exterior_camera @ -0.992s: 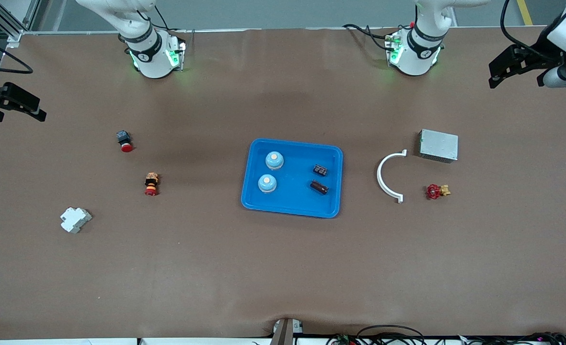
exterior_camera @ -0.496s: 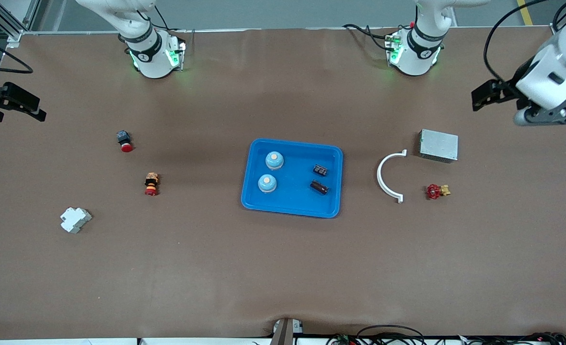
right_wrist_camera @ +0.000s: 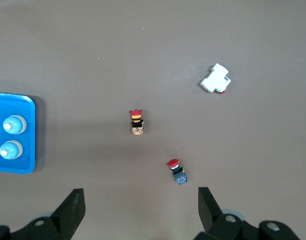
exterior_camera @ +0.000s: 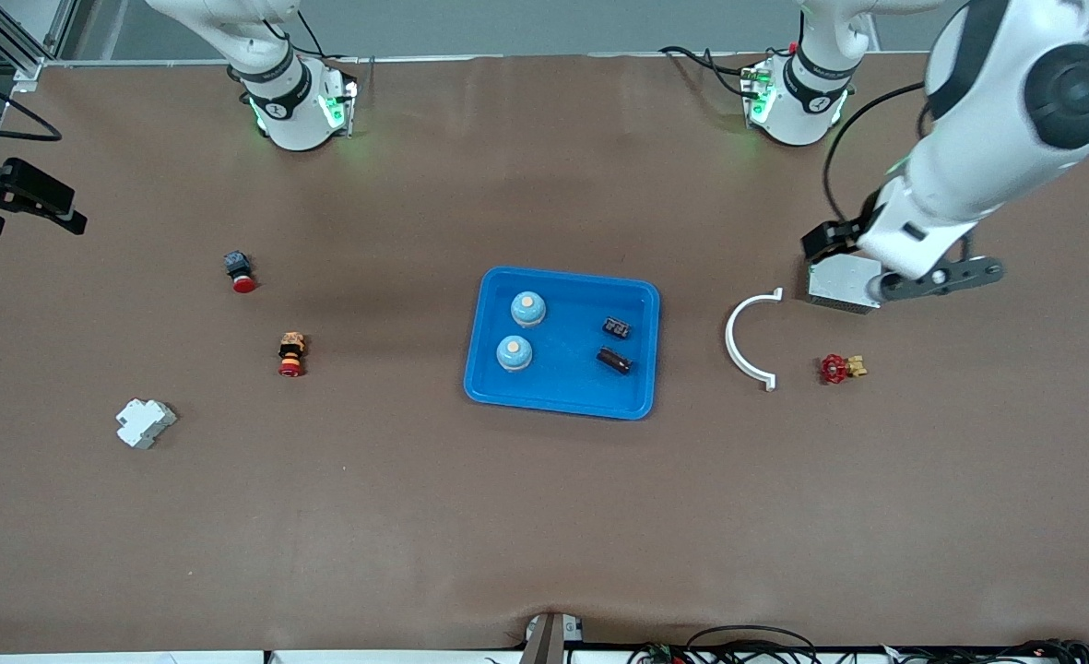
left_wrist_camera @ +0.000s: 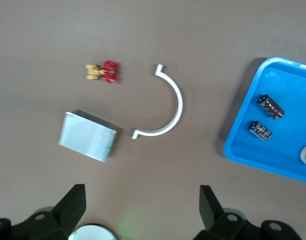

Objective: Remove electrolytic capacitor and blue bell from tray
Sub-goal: 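Reach the left gripper toward the black capacitors in the blue tray, then grasp a black capacitor with the left gripper while the right gripper reaches the tray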

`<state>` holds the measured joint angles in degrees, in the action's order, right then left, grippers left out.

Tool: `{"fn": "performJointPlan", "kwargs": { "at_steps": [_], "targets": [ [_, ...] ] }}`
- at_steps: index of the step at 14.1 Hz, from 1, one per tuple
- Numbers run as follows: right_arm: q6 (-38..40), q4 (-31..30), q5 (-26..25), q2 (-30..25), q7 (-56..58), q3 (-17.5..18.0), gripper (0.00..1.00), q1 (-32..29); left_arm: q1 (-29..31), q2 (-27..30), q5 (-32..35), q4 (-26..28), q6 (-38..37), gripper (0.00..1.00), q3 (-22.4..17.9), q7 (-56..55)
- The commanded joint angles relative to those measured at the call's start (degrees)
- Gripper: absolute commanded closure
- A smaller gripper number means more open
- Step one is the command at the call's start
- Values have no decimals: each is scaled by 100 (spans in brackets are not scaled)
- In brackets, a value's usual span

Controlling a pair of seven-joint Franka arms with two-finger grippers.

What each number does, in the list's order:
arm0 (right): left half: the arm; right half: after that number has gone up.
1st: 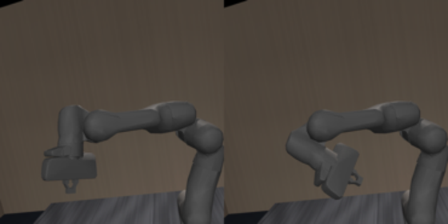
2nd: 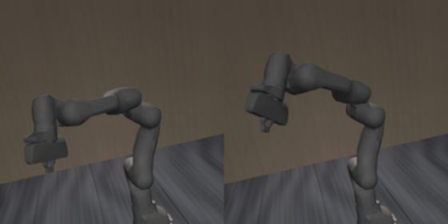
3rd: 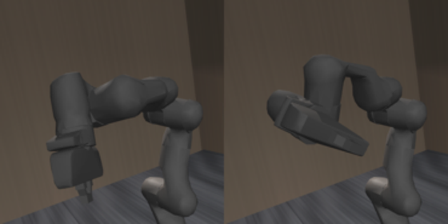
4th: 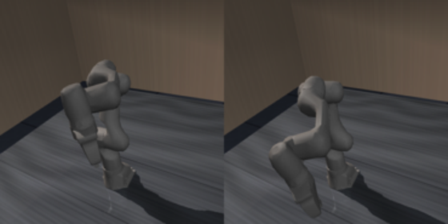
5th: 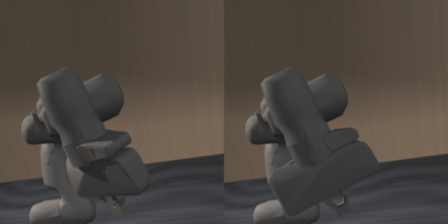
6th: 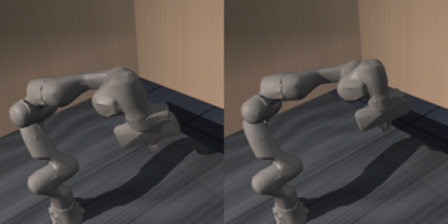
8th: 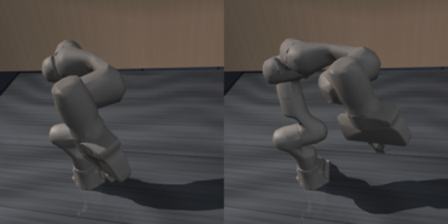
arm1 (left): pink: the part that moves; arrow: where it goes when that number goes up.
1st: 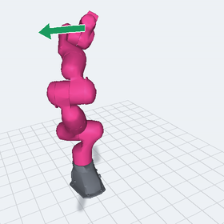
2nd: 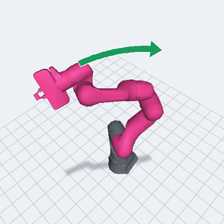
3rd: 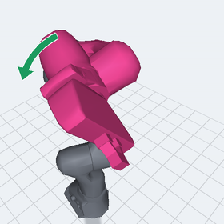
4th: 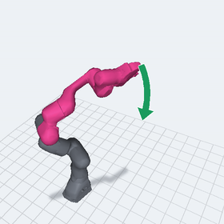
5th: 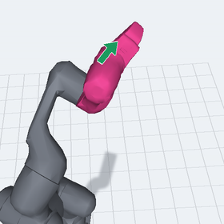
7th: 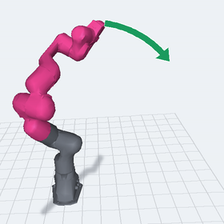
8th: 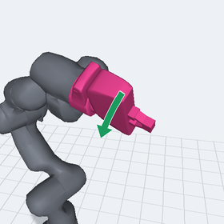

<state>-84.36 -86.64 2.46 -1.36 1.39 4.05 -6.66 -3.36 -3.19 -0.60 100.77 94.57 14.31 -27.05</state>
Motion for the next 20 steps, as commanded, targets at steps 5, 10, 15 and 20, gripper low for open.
{"fn": "performJointPlan", "kwargs": {
  "at_steps": [5,10,15,20],
  "targets": [
    [139,-195,-211,-197,-1003,17,0,339,-85,-883,-107,715,1817,0,880,-2142],
    [-62,-1125,761,-496,-2002,-53,0,772,-815,-2026,-28,698,3319,8,880,-4454],
    [-483,-1582,844,-689,-2739,8,0,999,-1106,-2704,875,593,3832,14,872,-5967],
    [-1644,-2840,827,-1173,-3907,17,0,1886,-1158,-2863,1238,488,3832,14,889,-6461]
  ]
}}
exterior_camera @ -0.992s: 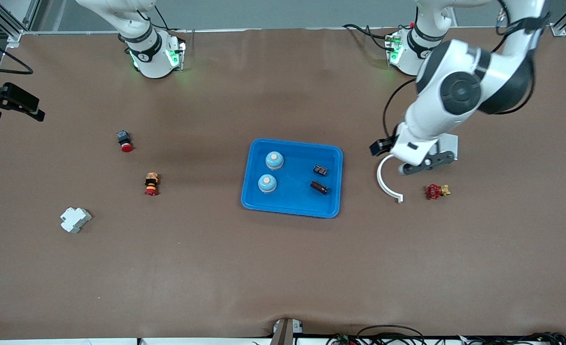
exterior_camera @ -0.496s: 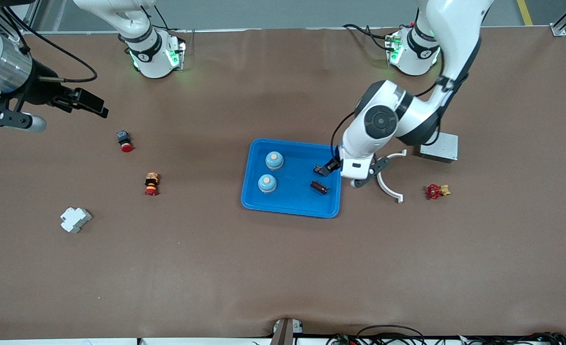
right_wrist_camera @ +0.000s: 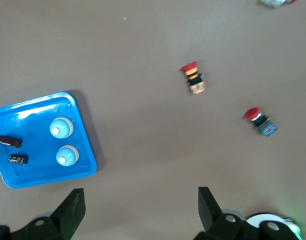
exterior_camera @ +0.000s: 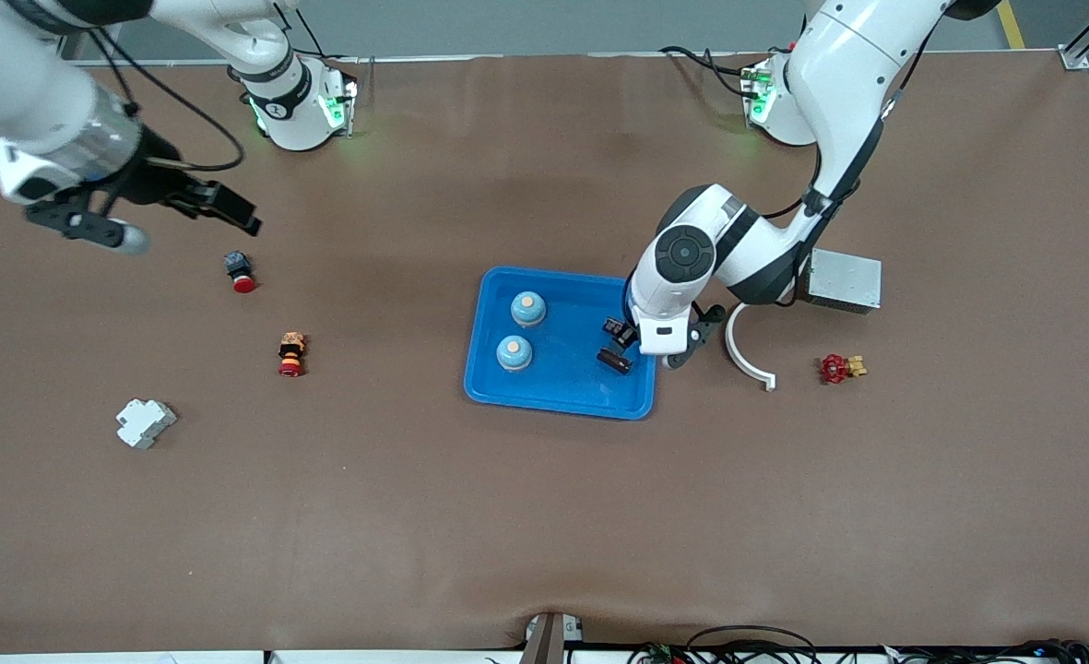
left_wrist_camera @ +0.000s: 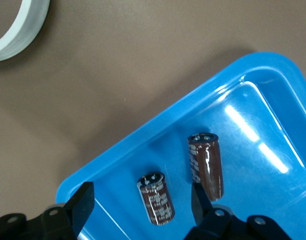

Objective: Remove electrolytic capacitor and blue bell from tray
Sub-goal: 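Grasp a black capacitor with the left gripper while the right gripper reaches the tray, then lift the capacitor with the left gripper while the right gripper hovers over bells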

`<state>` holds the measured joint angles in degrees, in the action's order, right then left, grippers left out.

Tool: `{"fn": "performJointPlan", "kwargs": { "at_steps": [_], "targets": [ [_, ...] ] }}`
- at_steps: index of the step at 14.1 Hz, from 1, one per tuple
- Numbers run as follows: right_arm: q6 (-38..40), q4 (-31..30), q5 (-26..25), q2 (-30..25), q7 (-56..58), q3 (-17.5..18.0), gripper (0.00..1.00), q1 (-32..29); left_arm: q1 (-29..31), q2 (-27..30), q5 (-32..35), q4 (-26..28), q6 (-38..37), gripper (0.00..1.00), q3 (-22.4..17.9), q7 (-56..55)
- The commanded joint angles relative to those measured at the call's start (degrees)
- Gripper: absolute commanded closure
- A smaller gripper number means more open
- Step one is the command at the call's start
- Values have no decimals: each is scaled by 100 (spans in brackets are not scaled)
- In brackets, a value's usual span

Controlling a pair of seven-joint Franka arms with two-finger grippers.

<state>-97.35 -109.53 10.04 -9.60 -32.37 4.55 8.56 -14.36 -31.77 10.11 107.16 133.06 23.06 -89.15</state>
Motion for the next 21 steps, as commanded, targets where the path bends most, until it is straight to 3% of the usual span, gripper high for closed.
{"fn": "performJointPlan", "kwargs": {
  "at_steps": [1,4,9,13,16,17,18,20,21],
  "targets": [
    [-511,-648,68,-333,-830,-34,0,584,-110,4,149,-204,-17,14,23,-374],
    [-1283,-1139,68,-280,-1629,-34,0,1234,-427,83,105,-502,-148,12,23,-858],
    [-2400,-1281,-106,492,-3106,-34,0,2262,-454,-267,158,-451,-122,17,6,-1061],
    [-3157,-1168,-616,1335,-4214,-34,0,2861,-436,-593,167,-424,-26,28,-38,-1104],
    [-3202,-615,-696,2161,-4672,-42,0,3064,-419,-690,167,-389,1,35,-47,-1113],
    [-3211,-431,-723,2416,-4743,-51,0,3117,-401,-699,167,-389,1,44,-38,-1113],
    [-3220,-246,-740,2654,-4813,-51,0,3143,-392,-690,167,-389,1,58,-38,-1113],
    [-3351,27,-880,3006,-5076,-51,0,3196,-348,-681,167,-398,1,100,-47,-1113],
    [-3447,98,-942,3138,-5139,-51,0,3196,-331,-647,175,-398,-8,100,-47,-1079]
  ]
}}
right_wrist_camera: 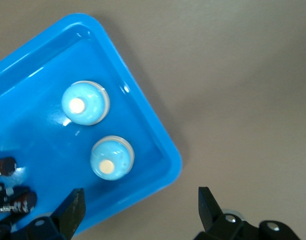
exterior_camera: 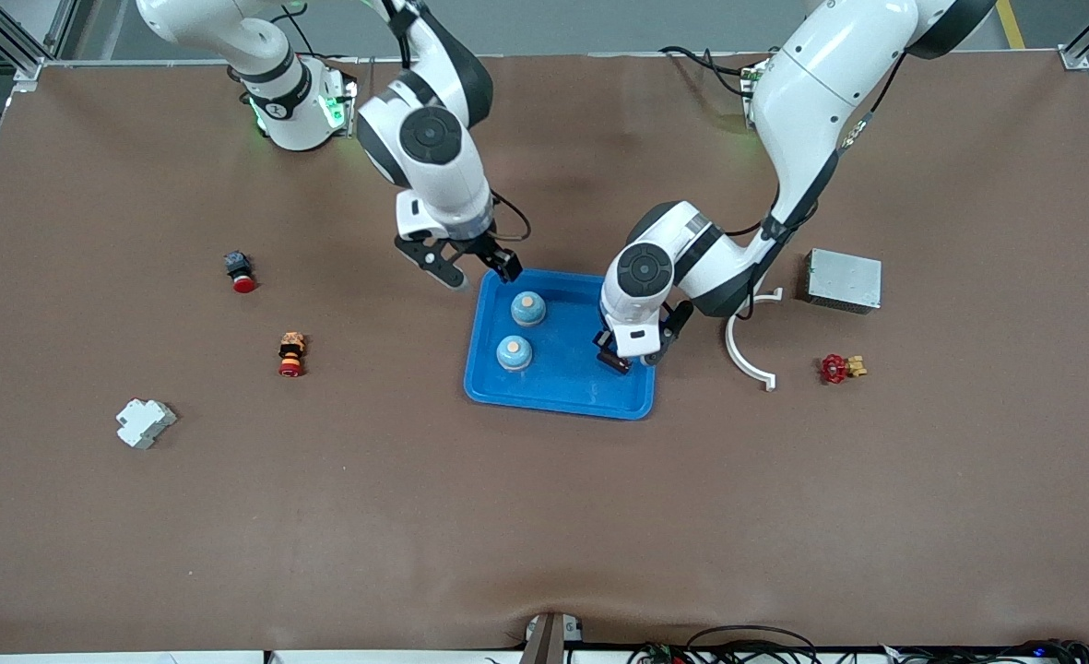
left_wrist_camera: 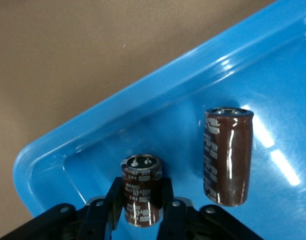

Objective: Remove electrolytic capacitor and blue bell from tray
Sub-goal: 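Lift the capacitor with the left gripper while the right gripper hovers over bells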

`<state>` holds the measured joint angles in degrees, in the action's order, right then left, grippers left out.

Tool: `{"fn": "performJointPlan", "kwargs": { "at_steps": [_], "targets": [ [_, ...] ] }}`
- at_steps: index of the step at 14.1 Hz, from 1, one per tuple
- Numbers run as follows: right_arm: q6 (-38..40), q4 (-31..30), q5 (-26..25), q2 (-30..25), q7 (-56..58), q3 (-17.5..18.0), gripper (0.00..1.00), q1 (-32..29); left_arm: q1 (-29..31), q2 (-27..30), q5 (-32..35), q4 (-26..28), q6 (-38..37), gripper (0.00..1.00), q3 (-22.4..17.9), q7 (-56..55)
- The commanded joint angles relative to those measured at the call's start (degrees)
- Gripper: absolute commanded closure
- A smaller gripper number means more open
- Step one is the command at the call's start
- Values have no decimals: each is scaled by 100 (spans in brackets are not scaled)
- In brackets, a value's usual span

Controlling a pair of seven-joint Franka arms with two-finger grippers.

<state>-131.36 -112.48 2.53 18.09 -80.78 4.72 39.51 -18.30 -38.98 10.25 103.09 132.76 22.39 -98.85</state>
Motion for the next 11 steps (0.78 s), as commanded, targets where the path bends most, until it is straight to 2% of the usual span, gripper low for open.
{"fn": "performJointPlan", "kwargs": {
  "at_steps": [1,7,11],
  "targets": [
    [-143,464,-218,493,-324,-68,0,110,72,127,162,1,-48,100,20,-82],
    [-258,956,-341,1179,-412,-77,0,127,606,1111,188,18,-1268,100,28,549],
    [-680,992,-499,1521,-789,-121,0,294,1572,1586,188,623,-1306,100,28,1584]
  ]
}}
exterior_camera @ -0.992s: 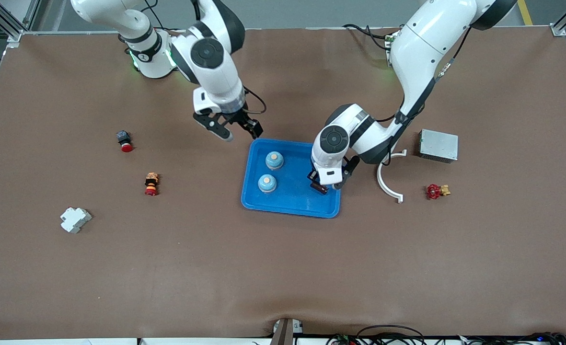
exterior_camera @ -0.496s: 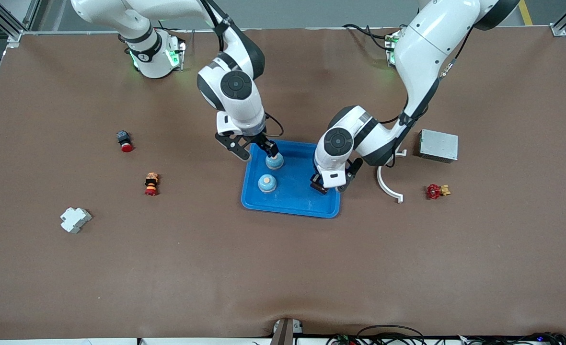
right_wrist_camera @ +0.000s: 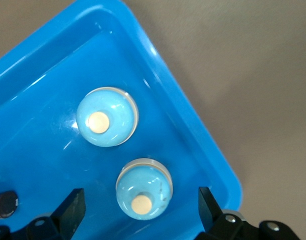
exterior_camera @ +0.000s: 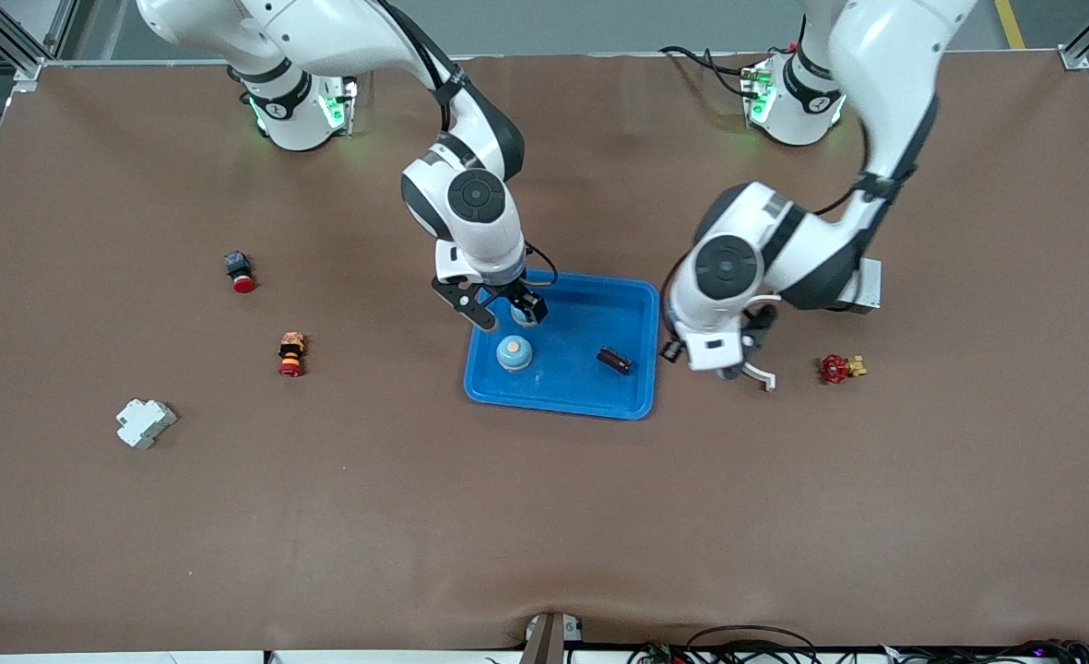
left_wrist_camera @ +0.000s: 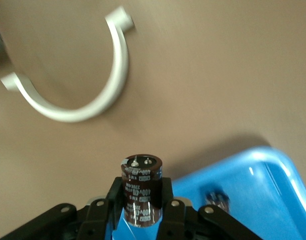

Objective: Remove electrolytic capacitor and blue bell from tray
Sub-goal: 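Lift the capacitor with the left gripper while the right gripper hovers over bells, then carry the capacitor beside the white arc and release it with the left gripper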

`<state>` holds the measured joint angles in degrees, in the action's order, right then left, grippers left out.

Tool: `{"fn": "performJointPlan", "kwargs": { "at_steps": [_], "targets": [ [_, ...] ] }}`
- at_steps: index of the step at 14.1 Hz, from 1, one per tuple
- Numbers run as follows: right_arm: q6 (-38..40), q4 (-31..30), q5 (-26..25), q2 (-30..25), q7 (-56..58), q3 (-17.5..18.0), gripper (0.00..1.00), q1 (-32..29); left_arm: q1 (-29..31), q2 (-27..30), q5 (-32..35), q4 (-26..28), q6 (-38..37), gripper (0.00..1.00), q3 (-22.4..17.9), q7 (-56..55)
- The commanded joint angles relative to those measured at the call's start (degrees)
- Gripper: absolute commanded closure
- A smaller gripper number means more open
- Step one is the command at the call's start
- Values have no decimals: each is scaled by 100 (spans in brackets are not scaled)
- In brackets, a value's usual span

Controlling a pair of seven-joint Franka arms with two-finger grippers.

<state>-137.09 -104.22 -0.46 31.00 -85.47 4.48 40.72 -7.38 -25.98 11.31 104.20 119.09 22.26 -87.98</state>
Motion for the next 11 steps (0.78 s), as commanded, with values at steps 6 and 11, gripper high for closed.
{"fn": "performJointPlan", "kwargs": {
  "at_steps": [6,11],
  "targets": [
    [-169,182,-218,407,-523,-87,0,200,1282,198,457,1355,632,100,33,1090],
    [-318,235,-218,556,-559,-96,0,244,1722,-91,1004,1787,1326,100,42,1090]
  ]
}}
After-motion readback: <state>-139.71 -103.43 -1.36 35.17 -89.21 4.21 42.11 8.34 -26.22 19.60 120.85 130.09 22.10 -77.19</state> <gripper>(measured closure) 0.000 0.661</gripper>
